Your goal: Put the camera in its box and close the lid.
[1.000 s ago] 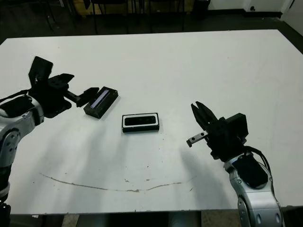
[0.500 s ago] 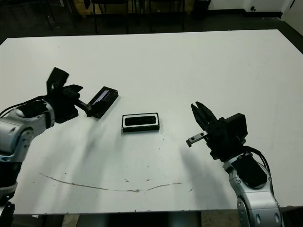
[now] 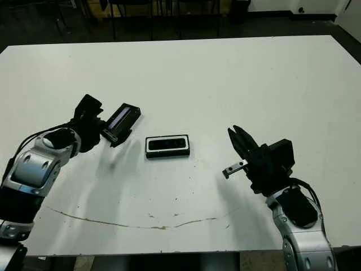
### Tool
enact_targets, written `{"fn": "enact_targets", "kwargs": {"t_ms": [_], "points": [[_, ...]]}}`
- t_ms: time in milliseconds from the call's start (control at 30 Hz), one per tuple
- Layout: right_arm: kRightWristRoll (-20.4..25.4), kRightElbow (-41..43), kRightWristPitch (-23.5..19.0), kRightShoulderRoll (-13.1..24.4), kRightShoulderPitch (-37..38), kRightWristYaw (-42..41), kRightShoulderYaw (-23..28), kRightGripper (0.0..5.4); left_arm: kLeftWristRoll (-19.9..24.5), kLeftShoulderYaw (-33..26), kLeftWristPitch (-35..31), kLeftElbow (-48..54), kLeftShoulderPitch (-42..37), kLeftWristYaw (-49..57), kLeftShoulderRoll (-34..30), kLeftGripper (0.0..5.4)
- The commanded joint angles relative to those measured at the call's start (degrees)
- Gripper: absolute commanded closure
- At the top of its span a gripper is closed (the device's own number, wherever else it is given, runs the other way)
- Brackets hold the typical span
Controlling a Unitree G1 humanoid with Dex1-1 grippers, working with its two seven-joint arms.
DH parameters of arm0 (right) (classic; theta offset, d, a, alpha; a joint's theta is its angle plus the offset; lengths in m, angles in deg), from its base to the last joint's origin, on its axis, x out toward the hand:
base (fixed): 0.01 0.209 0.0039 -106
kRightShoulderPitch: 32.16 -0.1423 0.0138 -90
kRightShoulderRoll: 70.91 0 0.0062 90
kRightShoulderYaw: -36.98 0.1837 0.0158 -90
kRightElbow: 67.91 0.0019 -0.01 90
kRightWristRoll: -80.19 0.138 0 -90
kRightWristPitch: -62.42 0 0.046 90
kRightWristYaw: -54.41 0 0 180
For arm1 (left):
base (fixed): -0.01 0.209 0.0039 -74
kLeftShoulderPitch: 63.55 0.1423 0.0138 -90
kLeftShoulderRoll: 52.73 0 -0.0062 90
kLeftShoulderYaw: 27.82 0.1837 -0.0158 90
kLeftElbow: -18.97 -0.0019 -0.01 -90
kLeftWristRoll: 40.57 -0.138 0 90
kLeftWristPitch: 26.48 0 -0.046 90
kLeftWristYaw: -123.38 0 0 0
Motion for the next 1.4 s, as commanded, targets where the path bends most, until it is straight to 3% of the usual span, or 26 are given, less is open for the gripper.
{"fn": "enact_targets", "kwargs": {"t_ms": [33, 267, 633, 733, 933, 1167, 1400], "points": [[0.5, -0.8, 0.1, 0.9, 0.9, -0.5, 0.4, 5.4, 0.0, -1.3, -0.9, -1.5, -0.3, 0.6, 1.1, 0.01], [1.1, -0.5, -0.3, 0.7, 1.2, -0.5, 0.5, 5.4, 6.4, -8.2, -6.1, -3.4, -0.5, 0.9, 5.8, 0.01], [1.6, -0.8, 1.1, 0.6, 1.8, -0.6, 0.5, 5.4, 7.7, -9.9, -7.9, -6.9, -2.0, 1.6, 7.4, 0.01], [1.8, -0.7, 1.1, 0.7, 2.0, -0.7, 0.7, 5.4, 6.2, -6.9, -7.3, -7.9, -2.7, -1.3, 5.2, 0.29], [2.2, -0.1, 1.1, 0.4, 2.5, -0.4, 0.9, 5.4, 3.2, -1.8, -4.5, -9.9, -3.7, -6.1, 2.3, 1.37], [1.8, 2.4, -1.3, 1.0, 3.4, 1.0, 1.4, 5.4, 2.4, -0.8, -3.4, -13.1, -4.6, -8.3, 2.1, 2.64], [1.3, 3.7, -2.2, 0.9, 4.0, 2.7, 1.3, 5.4, 2.6, -0.4, -3.8, -14.8, -4.7, -9.0, 2.5, 2.69]]}}
